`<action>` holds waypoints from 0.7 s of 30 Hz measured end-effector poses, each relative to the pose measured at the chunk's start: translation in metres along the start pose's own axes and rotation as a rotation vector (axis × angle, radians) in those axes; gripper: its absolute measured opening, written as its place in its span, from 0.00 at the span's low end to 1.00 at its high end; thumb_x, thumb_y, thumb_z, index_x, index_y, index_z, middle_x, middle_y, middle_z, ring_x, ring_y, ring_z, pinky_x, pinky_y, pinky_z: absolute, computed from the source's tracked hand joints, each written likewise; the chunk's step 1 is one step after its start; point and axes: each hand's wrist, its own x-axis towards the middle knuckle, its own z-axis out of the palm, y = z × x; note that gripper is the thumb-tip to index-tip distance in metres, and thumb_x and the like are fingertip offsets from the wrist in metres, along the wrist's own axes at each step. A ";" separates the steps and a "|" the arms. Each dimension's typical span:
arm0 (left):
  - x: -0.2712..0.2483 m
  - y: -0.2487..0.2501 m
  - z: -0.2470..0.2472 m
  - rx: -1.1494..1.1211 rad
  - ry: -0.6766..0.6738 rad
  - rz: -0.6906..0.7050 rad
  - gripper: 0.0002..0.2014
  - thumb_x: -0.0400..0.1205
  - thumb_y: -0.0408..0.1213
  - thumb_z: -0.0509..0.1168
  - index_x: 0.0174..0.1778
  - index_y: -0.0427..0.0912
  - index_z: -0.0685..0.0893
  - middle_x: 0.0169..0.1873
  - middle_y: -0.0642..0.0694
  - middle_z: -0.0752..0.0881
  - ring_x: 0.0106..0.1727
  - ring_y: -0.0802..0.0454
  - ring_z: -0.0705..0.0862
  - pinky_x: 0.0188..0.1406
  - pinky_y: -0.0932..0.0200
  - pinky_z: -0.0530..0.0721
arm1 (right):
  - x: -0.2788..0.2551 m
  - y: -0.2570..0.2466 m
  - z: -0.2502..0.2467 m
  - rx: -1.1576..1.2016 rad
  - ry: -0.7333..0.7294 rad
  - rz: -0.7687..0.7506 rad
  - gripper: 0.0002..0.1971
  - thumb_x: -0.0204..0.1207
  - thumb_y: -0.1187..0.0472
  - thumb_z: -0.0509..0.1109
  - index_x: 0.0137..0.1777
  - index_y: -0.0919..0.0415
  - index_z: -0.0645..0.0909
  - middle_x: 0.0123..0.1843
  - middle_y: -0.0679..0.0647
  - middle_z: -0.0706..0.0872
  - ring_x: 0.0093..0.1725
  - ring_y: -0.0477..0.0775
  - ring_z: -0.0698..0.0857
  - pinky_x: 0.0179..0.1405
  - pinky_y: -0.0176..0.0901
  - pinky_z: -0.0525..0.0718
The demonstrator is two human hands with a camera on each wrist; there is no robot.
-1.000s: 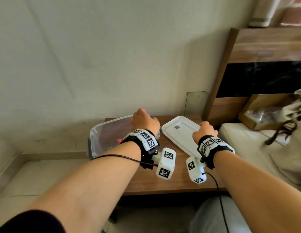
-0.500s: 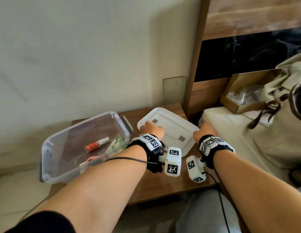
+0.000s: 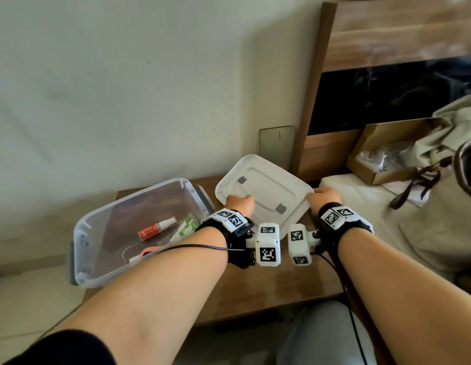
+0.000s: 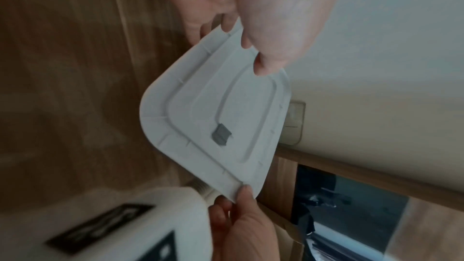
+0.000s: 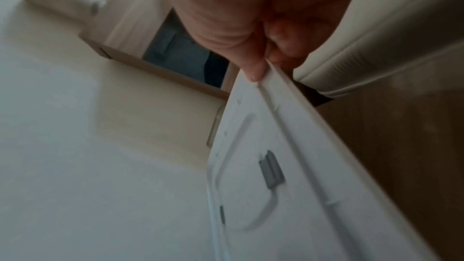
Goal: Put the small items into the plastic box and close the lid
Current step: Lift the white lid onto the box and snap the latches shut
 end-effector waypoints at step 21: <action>-0.093 -0.001 -0.207 -0.981 0.082 0.075 0.53 0.71 0.77 0.48 0.81 0.38 0.63 0.74 0.42 0.78 0.66 0.41 0.85 0.44 0.47 0.84 | -0.146 -0.130 0.022 -0.037 0.140 -0.551 0.09 0.83 0.60 0.59 0.60 0.53 0.76 0.56 0.54 0.88 0.49 0.59 0.83 0.47 0.40 0.74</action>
